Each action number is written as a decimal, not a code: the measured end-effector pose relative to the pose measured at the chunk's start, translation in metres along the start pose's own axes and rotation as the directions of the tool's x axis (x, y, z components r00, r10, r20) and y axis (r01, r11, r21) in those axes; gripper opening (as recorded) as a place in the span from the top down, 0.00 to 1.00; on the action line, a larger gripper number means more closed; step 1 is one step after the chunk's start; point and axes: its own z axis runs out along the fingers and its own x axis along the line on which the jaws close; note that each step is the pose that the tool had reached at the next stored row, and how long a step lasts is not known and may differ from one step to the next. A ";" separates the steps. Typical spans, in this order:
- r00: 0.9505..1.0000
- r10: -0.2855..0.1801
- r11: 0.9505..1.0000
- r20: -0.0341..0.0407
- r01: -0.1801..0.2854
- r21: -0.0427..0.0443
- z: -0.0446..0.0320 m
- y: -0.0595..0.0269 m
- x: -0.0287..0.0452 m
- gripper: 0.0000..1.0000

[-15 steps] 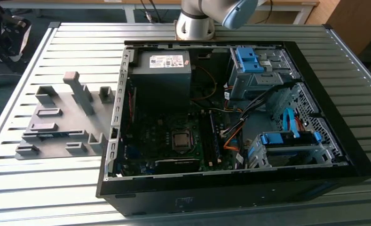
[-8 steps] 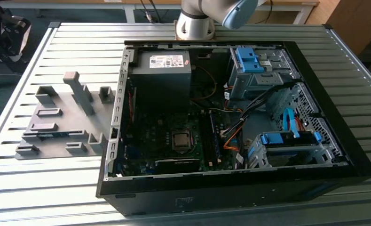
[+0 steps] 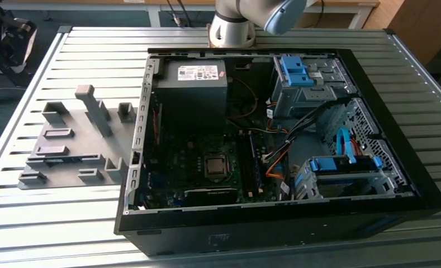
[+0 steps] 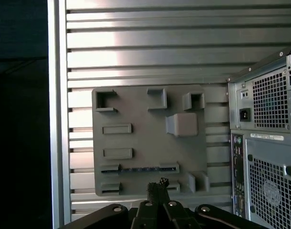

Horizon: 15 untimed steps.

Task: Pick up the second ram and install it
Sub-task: 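Pick up the second ram and move it above second insertion slot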

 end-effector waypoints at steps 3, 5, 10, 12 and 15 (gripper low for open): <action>0.999 -0.054 0.999 -0.002 0.054 -0.001 0.0003 0.0000 0.0000 0.89; 0.996 -0.091 0.996 -0.004 0.091 -0.002 0.0005 0.0000 0.0000 0.89; 0.988 -0.152 0.988 -0.006 0.152 -0.003 0.0009 -0.0002 0.0000 0.89; 0.986 -0.168 0.986 -0.007 0.168 -0.003 0.0012 -0.0006 0.0000 0.89; 0.982 -0.189 0.982 -0.008 0.189 -0.004 0.0014 -0.0009 0.0000 0.89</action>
